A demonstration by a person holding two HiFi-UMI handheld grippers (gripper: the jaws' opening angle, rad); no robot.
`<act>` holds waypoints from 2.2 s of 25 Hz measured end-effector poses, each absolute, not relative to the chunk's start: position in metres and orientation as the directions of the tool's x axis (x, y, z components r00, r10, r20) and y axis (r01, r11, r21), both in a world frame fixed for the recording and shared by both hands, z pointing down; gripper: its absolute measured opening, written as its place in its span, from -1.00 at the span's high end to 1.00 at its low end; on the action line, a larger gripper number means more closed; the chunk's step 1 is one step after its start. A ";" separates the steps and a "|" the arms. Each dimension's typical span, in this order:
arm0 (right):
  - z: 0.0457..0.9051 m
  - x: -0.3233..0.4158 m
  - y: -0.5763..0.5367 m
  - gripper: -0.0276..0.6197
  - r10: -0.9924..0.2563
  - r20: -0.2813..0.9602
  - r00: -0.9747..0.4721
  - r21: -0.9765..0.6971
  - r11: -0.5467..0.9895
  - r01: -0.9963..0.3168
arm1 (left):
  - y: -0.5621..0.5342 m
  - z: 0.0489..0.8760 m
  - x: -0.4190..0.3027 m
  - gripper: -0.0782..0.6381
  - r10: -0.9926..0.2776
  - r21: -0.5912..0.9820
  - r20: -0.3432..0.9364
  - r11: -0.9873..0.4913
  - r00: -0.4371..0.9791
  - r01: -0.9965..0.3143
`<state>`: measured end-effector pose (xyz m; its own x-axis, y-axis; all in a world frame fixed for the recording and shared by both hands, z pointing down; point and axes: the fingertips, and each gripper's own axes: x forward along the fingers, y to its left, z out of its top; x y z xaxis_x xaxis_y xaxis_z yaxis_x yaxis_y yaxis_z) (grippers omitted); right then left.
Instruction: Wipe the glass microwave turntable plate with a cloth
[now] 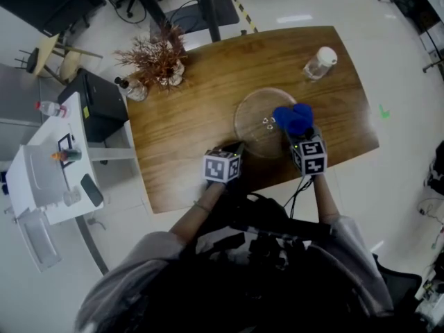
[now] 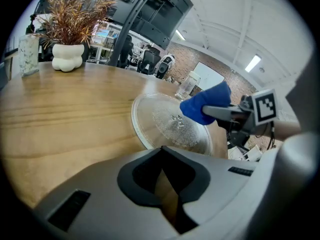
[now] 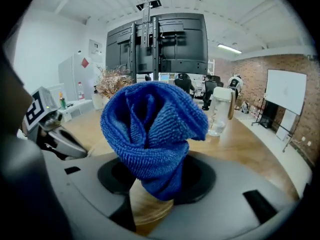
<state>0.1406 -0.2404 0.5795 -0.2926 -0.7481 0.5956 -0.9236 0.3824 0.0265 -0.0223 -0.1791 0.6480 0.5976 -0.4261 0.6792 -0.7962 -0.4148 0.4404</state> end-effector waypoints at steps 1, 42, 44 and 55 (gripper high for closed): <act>0.580 0.150 -0.254 0.31 -0.759 0.592 -0.270 0.051 0.370 -0.928 | -0.179 0.648 -0.022 0.78 -0.426 0.440 0.680 -0.414 0.597 -0.797; 0.593 0.127 -0.110 0.31 -0.751 0.580 -0.314 -0.305 0.158 -0.939 | -0.170 0.645 -0.024 0.78 -0.502 0.419 0.637 -0.412 0.585 -0.809; 0.589 0.129 -0.107 0.31 -0.757 0.572 -0.317 -0.313 0.155 -0.937 | -0.161 0.646 -0.021 0.78 -0.484 0.423 0.641 -0.425 0.596 -0.800; 0.578 0.137 -0.066 0.32 -0.763 0.544 -0.348 -0.307 0.205 -0.929 | -0.123 0.619 -0.006 0.78 -0.527 0.420 0.570 -0.472 0.630 -0.775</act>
<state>0.1369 -0.0663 0.5784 -0.3484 -0.7632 0.5442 -0.9293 0.2053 -0.3070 -0.0059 -0.1225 0.6192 0.6303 -0.5268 0.5702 -0.7748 -0.4725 0.4200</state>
